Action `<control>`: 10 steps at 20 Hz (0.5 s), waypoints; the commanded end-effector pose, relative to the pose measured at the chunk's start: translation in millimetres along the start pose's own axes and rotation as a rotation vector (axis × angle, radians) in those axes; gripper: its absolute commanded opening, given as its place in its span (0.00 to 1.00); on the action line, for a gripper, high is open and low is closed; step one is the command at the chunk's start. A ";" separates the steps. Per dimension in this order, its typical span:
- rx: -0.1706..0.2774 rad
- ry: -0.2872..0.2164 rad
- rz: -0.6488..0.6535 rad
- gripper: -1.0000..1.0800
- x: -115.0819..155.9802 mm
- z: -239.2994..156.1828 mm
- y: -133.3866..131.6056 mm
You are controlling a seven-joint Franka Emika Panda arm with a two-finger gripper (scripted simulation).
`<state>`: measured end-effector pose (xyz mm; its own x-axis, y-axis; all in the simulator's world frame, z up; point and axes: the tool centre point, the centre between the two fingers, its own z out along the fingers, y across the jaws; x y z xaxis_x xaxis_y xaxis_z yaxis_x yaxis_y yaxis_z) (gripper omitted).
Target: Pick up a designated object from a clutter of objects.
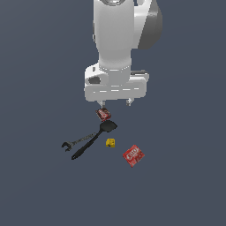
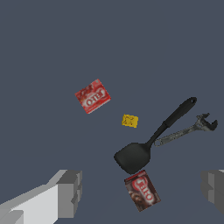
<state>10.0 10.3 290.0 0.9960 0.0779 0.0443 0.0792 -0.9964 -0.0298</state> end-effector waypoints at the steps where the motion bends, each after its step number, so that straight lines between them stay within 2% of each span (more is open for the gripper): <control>1: -0.001 -0.003 -0.025 0.96 -5.7 15.3 5.4; 10: -0.008 -0.015 -0.164 0.96 -45.9 91.0 31.4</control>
<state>-21.5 -16.7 210.3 0.9762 0.2138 0.0347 0.2146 -0.9765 -0.0180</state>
